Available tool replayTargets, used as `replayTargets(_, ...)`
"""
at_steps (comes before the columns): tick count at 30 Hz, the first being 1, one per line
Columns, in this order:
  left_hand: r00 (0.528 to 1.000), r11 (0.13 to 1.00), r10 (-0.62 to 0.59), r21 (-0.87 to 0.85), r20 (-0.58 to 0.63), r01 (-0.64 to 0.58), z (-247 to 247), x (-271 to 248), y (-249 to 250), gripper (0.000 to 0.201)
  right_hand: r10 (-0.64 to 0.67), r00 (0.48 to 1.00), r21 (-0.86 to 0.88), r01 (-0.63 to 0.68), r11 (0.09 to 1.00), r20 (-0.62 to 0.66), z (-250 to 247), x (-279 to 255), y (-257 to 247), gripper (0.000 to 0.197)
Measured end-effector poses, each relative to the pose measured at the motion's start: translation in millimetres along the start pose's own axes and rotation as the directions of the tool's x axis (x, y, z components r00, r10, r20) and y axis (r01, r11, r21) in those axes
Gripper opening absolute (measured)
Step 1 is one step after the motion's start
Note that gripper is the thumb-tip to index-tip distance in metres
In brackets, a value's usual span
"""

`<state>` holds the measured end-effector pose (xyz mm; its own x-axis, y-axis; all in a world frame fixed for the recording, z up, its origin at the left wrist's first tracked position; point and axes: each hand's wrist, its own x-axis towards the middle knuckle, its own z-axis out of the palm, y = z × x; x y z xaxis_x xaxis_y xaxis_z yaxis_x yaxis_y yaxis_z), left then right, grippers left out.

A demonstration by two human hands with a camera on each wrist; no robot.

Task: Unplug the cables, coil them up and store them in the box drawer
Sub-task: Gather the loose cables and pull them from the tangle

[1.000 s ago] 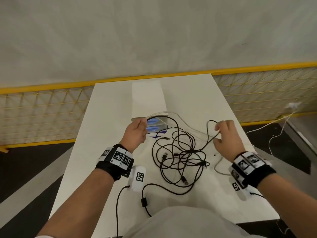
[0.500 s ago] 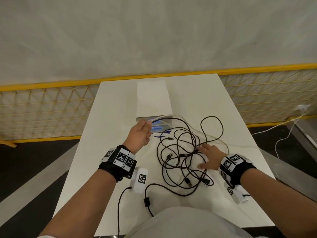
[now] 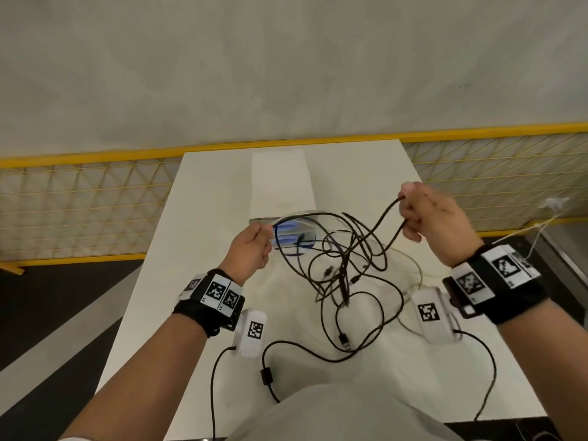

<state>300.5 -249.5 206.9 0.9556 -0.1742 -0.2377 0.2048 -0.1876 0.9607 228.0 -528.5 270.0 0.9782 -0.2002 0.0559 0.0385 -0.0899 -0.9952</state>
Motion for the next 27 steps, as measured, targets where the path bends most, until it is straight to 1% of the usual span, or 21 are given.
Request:
replayTargets(1, 1.0, 1.0, 0.006, 0.002, 0.005, -0.006, 0.7, 0.2, 0.4, 0.018, -0.007, 0.999, -0.11, 0.012, 0.994, 0.044, -0.3, 0.1, -2.7, 0.035)
replayTargets(2, 1.0, 1.0, 0.01, 0.005, 0.009, -0.01, 1.2, 0.6, 0.2, 0.017, 0.012, 0.987, -0.376, 0.051, 0.925, 0.162, 1.1, -0.3, 1.8, 0.043)
replayTargets(3, 1.0, 1.0, 0.013, 0.006, 0.015, -0.013, 2.3, 0.8, 0.9, 0.017, 0.128, 0.946, -0.674, 0.115, 0.73, 0.299, 4.4, -3.6, 9.9, 0.05)
replayTargets(4, 1.0, 1.0, 0.016, 0.001, 0.021, -0.016, 3.3, 0.4, 0.7, 0.019, 0.278, 0.873, -0.83, 0.218, 0.513, 0.401, 8.1, -7.6, 19.6, 0.052)
replayTargets(5, 0.999, 1.0, 0.019, -0.008, 0.031, -0.019, 4.8, -0.7, 1.3, 0.022, 0.385, 0.796, -0.859, 0.309, 0.408, 0.468, 11.4, -10.8, 24.8, 0.051)
replayTargets(6, 0.999, 1.0, 0.022, -0.017, 0.039, -0.022, 6.8, -1.7, 2.4, 0.025, 0.419, 0.751, -0.832, 0.309, 0.46, 0.511, 15.3, -14.1, 20.7, 0.048)
replayTargets(7, 0.999, 0.999, 0.022, -0.024, 0.044, -0.021, 8.9, -3.1, 4.3, 0.028, 0.388, 0.758, -0.769, 0.227, 0.597, 0.524, 18.1, -14.0, 11.5, 0.043)
replayTargets(8, 0.999, 0.999, 0.021, -0.027, 0.049, -0.02, 10.5, -5.0, 6.2, 0.029, 0.289, 0.8, -0.643, 0.153, 0.751, 0.527, 20.7, -13.1, -2.8, 0.037)
replayTargets(9, 0.998, 1.0, 0.02, -0.025, 0.056, -0.018, 12.2, -7.6, 9.0, 0.029, 0.166, 0.86, -0.479, 0.1, 0.872, 0.482, 21.7, -10.0, -18.0, 0.034)
replayTargets(10, 0.997, 0.999, 0.029, -0.024, 0.068, -0.027, 13.9, -10.7, 12.3, 0.029, 0.054, 0.91, -0.332, 0.094, 0.939, 0.411, 22.5, -5.8, -31.9, 0.033)
replayTargets(11, 0.995, 0.998, 0.051, -0.036, 0.089, -0.048, 16.1, -14.1, 16.6, 0.028, -0.029, 0.935, -0.28, 0.135, 0.951, 0.353, 24.5, -1.6, -42.5, 0.033)
replayTargets(12, 0.99, 0.995, 0.079, -0.067, 0.12, -0.071, 19.2, -17.3, 20.4, 0.028, -0.072, 0.94, -0.333, 0.189, 0.924, 0.332, 28.0, 1.6, -46.1, 0.034)
replayTargets(13, 0.982, 0.991, 0.103, -0.1, 0.156, -0.088, 22.9, -20.9, 24.8, 0.028, -0.072, 0.938, -0.433, 0.223, 0.874, 0.338, 34.4, 2.2, -45.5, 0.035)
replayTargets(15, 0.961, 0.986, 0.132, -0.129, 0.243, -0.103, 32.1, -27.9, 32.1, 0.025, 0.028, 0.929, -0.57, 0.201, 0.797, 0.368, 44.4, 3.8, -33.5, 0.037)
replayTargets(17, 0.924, 0.984, 0.13, -0.163, 0.36, -0.075, 40.1, -33.8, 34.2, 0.025, 0.083, 0.929, -0.544, 0.138, 0.828, 0.361, 49.6, 4.4, -24.7, 0.036)
replayTargets(19, 0.883, 0.986, 0.095, -0.163, 0.459, -0.021, 41.1, -34.3, 28.3, 0.025, 0.073, 0.953, -0.342, 0.035, 0.939, 0.296, 49.4, 8.6, -25.3, 0.034)
replayTargets(21, 0.859, 0.991, 0.057, -0.136, 0.509, 0.015, 36.0, -32.2, 16.5, 0.028, 0.034, 0.99, -0.021, -0.031, 0.999, 0.135, 38.4, 15.8, -34.7, 0.031)
replayTargets(23, 0.85, 0.993, 0.023, -0.107, 0.527, 0.039, 28.5, -29.9, 7.1, 0.034, 0.013, 0.997, 0.309, 0.01, 0.951, -0.073, 8.5, 28.1, -51.9, 0.023)
replayTargets(25, 0.859, 0.993, 0.004, -0.101, 0.512, 0.055, 20.0, -27.9, -0.1, 0.033, 0.053, 0.966, 0.563, 0.102, 0.82, -0.252, -30.4, 40.6, -68.5, 0.021)
replayTargets(26, 0.869, 0.99, 0.002, -0.125, 0.495, 0.068, 16.5, -27.7, -2.0, 0.031, 0.072, 0.944, 0.553, 0.126, 0.824, -0.323, -49.3, 45.6, -72.6, 0.023)
replayTargets(27, 0.883, 0.986, 0.002, -0.149, 0.469, 0.077, 13.6, -26.4, -3.6, 0.03, 0.094, 0.92, 0.495, 0.117, 0.861, -0.38, -61.8, 48.1, -75.5, 0.027)
